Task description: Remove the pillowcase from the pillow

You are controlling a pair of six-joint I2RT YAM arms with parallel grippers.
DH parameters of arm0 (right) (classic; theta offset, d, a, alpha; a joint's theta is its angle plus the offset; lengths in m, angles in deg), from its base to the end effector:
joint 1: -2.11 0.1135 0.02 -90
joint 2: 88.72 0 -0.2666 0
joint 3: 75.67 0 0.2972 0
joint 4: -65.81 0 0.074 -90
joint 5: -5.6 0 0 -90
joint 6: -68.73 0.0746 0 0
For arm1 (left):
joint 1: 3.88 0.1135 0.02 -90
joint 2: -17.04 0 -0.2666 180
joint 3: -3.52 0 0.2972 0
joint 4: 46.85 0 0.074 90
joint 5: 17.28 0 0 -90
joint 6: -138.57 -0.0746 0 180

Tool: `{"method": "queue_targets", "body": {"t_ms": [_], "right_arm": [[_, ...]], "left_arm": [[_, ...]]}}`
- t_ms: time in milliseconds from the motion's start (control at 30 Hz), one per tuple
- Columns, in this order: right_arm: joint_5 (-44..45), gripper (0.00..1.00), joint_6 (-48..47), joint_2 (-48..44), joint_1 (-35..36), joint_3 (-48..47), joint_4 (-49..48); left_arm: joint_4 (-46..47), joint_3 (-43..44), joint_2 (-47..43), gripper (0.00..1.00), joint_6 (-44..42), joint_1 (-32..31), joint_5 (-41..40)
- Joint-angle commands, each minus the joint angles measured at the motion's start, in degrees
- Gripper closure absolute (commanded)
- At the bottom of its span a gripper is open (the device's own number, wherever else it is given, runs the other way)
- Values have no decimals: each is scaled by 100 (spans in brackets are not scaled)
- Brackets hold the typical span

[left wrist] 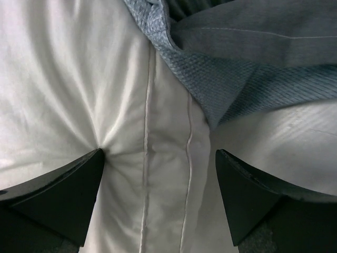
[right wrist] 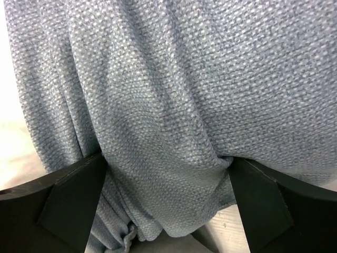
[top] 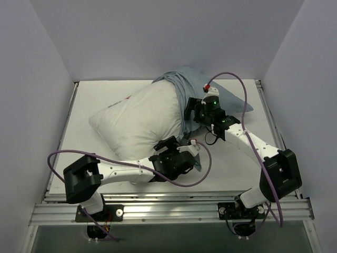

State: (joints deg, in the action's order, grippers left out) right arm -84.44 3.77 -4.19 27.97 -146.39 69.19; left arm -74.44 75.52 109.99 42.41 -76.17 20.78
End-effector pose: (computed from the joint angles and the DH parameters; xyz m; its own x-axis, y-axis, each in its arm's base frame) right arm 0.3826 0.1855 0.2640 -0.4258 0.2640 -0.8655 -0.2832 0.8696 0.4045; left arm 0.1748 -0.3543 0.1836 -0.1807 0.7832 -0.5950 0.4507 0.6036 0.6577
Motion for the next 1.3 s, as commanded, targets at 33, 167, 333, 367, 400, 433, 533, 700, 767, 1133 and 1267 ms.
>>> {"method": "queue_targets", "body": {"t_ms": [33, 167, 333, 367, 400, 433, 533, 700, 767, 1133, 1267], "right_arm": [[-93, 6, -140, -472, -29, -132, -69], [-164, 6, -113, -876, -55, 53, -8], [-181, 6, -174, -1254, -64, 237, 212], [-216, 7, -227, -1377, -64, 273, 273], [-225, 7, -253, -1439, -64, 308, 317], [-251, 7, -280, -1518, -64, 352, 352], [-348, 8, -342, -1799, -64, 554, 493], [-506, 9, -473, -2353, -47, 1062, 546], [-752, 9, -552, -2511, -21, 1230, 485], [-1386, 6, -605, -2566, 849, 2145, -447], [-1087, 5, -710, -2170, 1280, 1787, -666]], "left_arm": [[-347, 213, 373, 6, 833, 338, -896], [-340, 222, 636, 5, 1046, 426, -1107], [-287, 345, 892, 29, 1108, 575, -1336], [-225, 345, 909, 38, 1073, 611, -1310], [-103, 345, 909, 48, 1011, 628, -1292], [-24, 336, 901, 67, 959, 663, -1283], [162, 354, 743, 97, 774, 716, -1204], [249, 389, 234, 98, 747, 795, -660], [197, 450, -143, 98, 799, 839, -221], [-541, 1329, -1366, 98, 1248, 1428, 1362], [-839, 1628, -1437, 98, 1318, 1455, 1582]]}}
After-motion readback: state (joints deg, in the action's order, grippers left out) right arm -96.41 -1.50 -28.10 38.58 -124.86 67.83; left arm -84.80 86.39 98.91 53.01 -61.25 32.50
